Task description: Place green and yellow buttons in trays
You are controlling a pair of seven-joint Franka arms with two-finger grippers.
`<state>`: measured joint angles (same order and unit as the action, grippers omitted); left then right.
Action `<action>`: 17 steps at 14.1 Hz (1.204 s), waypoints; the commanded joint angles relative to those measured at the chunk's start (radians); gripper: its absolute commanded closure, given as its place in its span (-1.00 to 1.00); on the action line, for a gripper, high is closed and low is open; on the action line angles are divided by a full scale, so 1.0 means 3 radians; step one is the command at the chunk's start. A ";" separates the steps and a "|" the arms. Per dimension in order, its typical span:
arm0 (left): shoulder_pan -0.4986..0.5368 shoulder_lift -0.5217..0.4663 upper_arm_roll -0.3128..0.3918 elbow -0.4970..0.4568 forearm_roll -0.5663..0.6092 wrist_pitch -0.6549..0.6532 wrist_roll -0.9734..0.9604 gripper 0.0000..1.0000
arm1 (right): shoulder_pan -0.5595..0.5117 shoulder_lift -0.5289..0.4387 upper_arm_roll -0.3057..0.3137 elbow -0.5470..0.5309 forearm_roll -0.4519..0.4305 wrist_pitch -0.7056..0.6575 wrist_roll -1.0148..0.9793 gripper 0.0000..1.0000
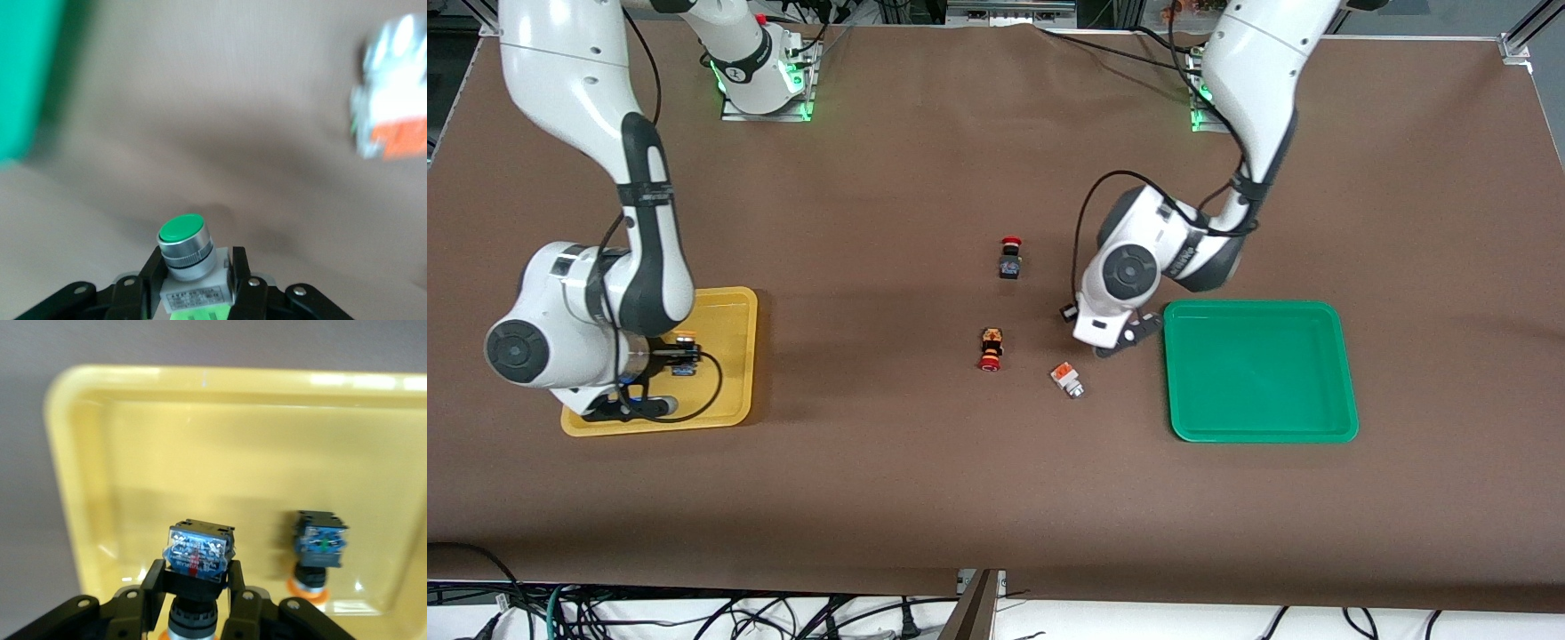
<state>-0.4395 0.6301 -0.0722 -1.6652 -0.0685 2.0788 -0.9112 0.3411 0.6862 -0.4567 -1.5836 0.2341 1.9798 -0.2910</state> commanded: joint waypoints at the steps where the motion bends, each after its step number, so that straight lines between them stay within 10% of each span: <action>1: 0.0375 -0.0045 -0.0030 0.0350 0.0279 -0.0430 0.0662 1.00 | -0.0063 0.0013 0.0019 -0.0141 0.0058 0.0232 -0.0323 1.00; 2: 0.0533 -0.0040 -0.0030 0.0381 0.0305 -0.0456 0.0973 1.00 | -0.0088 0.0014 0.0019 -0.0136 0.0063 0.0227 -0.0324 1.00; 4: 0.0880 0.0047 -0.0030 0.0381 0.0315 -0.0415 0.1592 1.00 | -0.0089 0.0008 0.0024 -0.0090 0.0083 0.0196 -0.0288 -0.99; 10: 0.1556 0.0267 -0.0030 0.0381 0.0489 -0.0222 0.2714 1.00 | -0.0084 -0.0063 0.0019 0.0466 0.0278 -0.0421 -0.0309 -1.00; 11: 0.1648 0.0313 -0.0030 0.0376 0.0509 -0.0196 0.2791 0.83 | -0.0084 -0.0063 0.0009 0.0589 0.0273 -0.0574 -0.0308 -1.00; 14: 0.1664 0.0339 -0.0030 0.0381 0.0469 -0.0195 0.2767 -0.76 | -0.0104 -0.0068 -0.0032 0.0723 0.0273 -0.0821 -0.0303 -1.00; 17: 0.1649 0.0303 -0.0061 0.0401 0.0448 -0.0216 0.2731 -1.00 | -0.0104 -0.0210 0.0009 0.0713 0.0268 -0.0826 -0.0227 -1.00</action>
<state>0.0591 0.7319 -0.0798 -1.5592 0.0569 2.0240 -0.0882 0.3165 0.6585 -0.4644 -1.3773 0.2990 1.7566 -0.3659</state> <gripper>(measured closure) 0.233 0.000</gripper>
